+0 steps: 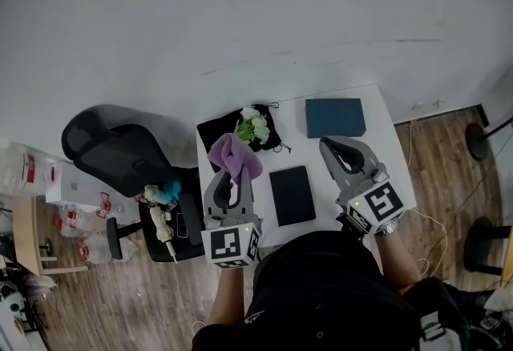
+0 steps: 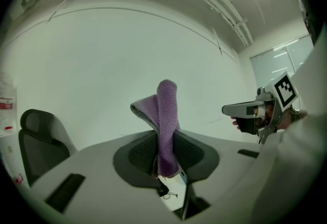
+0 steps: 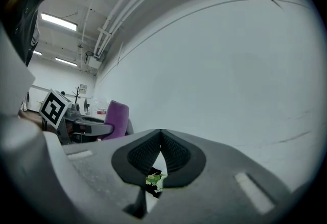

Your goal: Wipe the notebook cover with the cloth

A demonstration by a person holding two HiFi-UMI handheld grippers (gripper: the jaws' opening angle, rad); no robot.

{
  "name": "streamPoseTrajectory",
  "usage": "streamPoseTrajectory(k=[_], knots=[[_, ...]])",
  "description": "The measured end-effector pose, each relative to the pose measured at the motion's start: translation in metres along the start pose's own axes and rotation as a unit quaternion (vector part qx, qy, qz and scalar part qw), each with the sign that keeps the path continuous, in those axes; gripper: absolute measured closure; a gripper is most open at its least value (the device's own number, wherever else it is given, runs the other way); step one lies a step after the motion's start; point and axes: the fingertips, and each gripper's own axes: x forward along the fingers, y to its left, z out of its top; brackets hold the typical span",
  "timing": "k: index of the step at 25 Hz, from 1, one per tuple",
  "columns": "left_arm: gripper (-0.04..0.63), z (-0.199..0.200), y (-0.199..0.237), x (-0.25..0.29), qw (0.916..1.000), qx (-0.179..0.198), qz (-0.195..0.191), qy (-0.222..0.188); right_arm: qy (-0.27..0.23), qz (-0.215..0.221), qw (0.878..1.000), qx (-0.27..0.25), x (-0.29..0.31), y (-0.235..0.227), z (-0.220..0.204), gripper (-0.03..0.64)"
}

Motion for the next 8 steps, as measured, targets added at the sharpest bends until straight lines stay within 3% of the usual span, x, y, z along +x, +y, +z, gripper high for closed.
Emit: streamPoseTrajectory(k=[8], knots=[[0.511, 0.0022, -0.0021, -0.0038, 1.0000, 0.000, 0.005, -0.005, 0.001, 0.003, 1.000, 0.000, -0.0015, 0.0016, 0.0006, 0.612]])
